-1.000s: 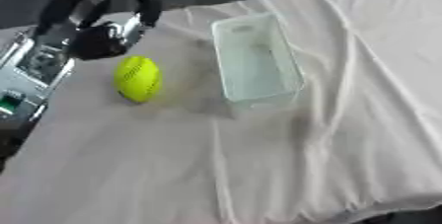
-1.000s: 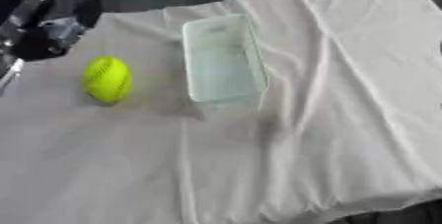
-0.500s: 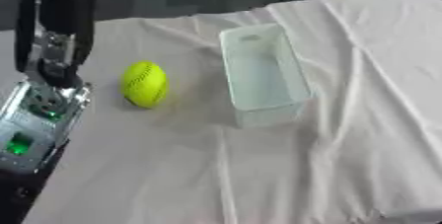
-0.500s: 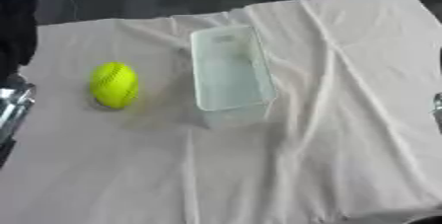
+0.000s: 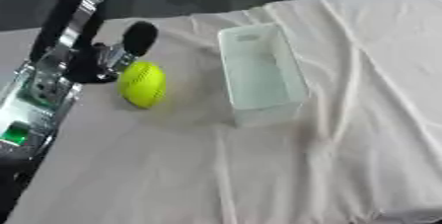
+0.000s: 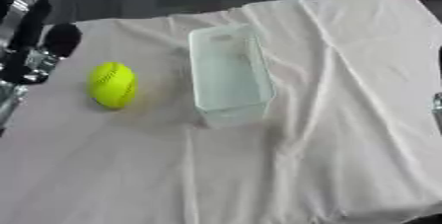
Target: Pick up objects on the table and place them in the box.
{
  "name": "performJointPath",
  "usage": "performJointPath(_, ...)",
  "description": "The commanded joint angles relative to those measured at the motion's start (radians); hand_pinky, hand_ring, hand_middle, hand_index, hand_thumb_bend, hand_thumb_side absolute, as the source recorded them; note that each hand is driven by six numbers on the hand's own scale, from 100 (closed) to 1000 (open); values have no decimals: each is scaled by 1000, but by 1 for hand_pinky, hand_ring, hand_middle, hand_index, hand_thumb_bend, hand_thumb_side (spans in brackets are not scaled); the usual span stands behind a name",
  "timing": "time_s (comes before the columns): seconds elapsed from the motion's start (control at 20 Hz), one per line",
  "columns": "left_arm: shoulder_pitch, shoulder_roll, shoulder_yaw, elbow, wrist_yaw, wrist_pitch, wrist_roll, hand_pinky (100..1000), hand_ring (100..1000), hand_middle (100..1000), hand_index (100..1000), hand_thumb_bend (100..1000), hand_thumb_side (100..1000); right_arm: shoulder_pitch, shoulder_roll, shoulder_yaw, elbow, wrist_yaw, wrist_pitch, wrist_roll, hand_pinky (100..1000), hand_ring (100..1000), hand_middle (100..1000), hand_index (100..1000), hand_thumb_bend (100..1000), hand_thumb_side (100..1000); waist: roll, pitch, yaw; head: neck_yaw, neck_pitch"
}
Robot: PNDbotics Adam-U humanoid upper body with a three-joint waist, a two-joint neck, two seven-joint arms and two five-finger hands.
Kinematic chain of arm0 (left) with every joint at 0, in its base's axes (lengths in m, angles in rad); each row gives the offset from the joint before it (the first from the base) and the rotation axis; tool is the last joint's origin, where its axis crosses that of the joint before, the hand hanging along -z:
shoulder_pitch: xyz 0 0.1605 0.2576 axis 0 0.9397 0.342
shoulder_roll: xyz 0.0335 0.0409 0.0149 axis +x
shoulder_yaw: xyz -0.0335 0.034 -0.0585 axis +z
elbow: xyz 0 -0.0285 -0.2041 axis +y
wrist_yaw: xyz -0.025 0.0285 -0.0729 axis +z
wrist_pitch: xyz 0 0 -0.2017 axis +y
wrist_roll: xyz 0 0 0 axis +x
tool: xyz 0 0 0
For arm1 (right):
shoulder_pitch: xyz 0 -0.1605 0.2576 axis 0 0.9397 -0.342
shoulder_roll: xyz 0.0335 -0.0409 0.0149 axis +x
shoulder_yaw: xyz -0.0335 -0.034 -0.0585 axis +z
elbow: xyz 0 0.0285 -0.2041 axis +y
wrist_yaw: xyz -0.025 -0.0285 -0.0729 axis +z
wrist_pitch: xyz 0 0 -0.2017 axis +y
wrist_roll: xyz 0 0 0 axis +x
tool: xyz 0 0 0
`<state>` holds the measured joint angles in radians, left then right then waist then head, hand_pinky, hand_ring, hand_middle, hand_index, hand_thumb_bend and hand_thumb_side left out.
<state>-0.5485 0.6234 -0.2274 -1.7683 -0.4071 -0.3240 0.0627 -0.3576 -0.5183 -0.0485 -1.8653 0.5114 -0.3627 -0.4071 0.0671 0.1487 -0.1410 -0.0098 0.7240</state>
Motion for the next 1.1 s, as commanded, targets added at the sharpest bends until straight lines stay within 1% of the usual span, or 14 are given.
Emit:
performJointPath(0.05, -28, 52, -3, 41, -110, 11, -51, 782, 706, 1000, 949, 397, 995, -12, -19, -3, -6, -1, 0, 3, 658, 731, 810, 945, 100, 1000, -1, -12, -4, -11, 6)
performJointPath(0.3, -52, 65, -22, 140, -247, 15, -109, 795, 730, 1000, 962, 450, 1000, -14, -18, -3, -3, -1, 0, 4, 656, 729, 808, 946, 100, 1000, 3, -9, -15, -17, 17)
performJointPath(0.5, -75, 89, -46, 213, -323, -12, -151, 802, 758, 1000, 966, 470, 1000, -13, -20, -3, 1, -1, -1, 6, 654, 727, 808, 945, 100, 1000, 5, -9, -20, -13, 21)
performJointPath(0.75, -114, 116, -84, 289, -350, -40, -222, 802, 784, 1000, 971, 486, 1000, -13, -22, -1, 5, 0, -2, 8, 652, 725, 807, 945, 100, 1000, 11, -12, -20, -7, 28)
performJointPath(0.95, -128, 114, -90, 326, -364, -31, -282, 797, 816, 1000, 975, 506, 1000, -12, -23, 1, 7, 0, -3, 11, 652, 724, 806, 944, 100, 1000, 10, -11, -19, -6, 29)
performJointPath(1.0, -131, 115, -90, 334, -371, -27, -298, 807, 835, 1000, 972, 508, 1000, -12, -23, 2, 7, 0, -4, 12, 653, 724, 807, 944, 100, 1000, 10, -12, -19, -4, 30)
performJointPath(1.05, -135, 116, -89, 340, -379, -24, -313, 807, 835, 1000, 972, 508, 1000, -11, -24, 2, 7, 0, -4, 13, 653, 724, 807, 944, 100, 1000, 10, -12, -18, -3, 30)
performJointPath(1.1, -138, 117, -87, 344, -387, -21, -324, 825, 850, 1000, 965, 492, 1000, -11, -25, 3, 7, 0, -4, 13, 653, 724, 806, 943, 100, 1000, 10, -12, -18, -1, 29)
